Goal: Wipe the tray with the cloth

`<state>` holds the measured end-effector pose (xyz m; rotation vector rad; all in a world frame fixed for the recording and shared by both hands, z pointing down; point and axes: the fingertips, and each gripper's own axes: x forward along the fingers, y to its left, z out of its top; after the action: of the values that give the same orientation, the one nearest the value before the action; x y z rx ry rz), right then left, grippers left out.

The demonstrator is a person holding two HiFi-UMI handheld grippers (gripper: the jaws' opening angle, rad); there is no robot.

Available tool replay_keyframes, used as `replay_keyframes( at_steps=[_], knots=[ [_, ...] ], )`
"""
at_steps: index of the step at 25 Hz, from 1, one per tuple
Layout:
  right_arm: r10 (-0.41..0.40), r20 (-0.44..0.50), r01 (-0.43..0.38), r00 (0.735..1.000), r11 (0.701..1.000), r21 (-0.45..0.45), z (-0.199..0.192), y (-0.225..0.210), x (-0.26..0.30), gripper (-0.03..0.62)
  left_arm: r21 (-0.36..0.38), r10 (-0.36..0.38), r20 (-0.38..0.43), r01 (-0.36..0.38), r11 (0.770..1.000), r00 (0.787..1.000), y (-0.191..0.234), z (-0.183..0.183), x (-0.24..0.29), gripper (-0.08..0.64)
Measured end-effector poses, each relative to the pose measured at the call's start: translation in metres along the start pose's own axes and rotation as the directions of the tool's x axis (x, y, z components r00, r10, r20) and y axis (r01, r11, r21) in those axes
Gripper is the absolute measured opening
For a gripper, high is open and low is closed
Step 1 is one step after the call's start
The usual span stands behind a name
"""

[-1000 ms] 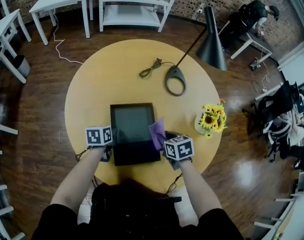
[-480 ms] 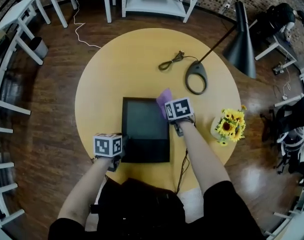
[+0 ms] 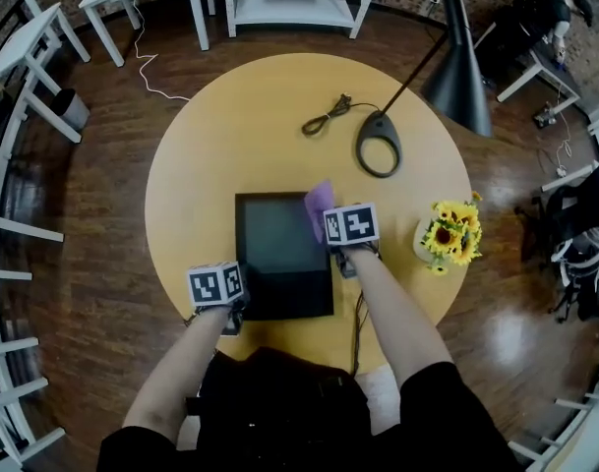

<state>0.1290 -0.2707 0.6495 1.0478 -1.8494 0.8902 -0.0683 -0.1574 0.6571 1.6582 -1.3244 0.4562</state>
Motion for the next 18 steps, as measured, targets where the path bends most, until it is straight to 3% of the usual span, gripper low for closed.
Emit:
replay_keyframes(
  at_steps=[8, 18],
  knots=[
    [0.103, -0.035, -0.101, 0.994, 0.993, 0.066, -0.055, 0.013, -0.02, 0.137, -0.05, 0.013, 0.047, -0.011, 0.999, 0.999, 0.003, 0.001, 0.002, 0.077],
    [0.115, 0.002, -0.114, 0.993, 0.988, 0.099, -0.096, 0.025, -0.045, 0.137, -0.041, -0.007, 0.034, 0.009, 0.999, 0.999, 0.002, 0.005, 0.007, 0.072]
  ],
)
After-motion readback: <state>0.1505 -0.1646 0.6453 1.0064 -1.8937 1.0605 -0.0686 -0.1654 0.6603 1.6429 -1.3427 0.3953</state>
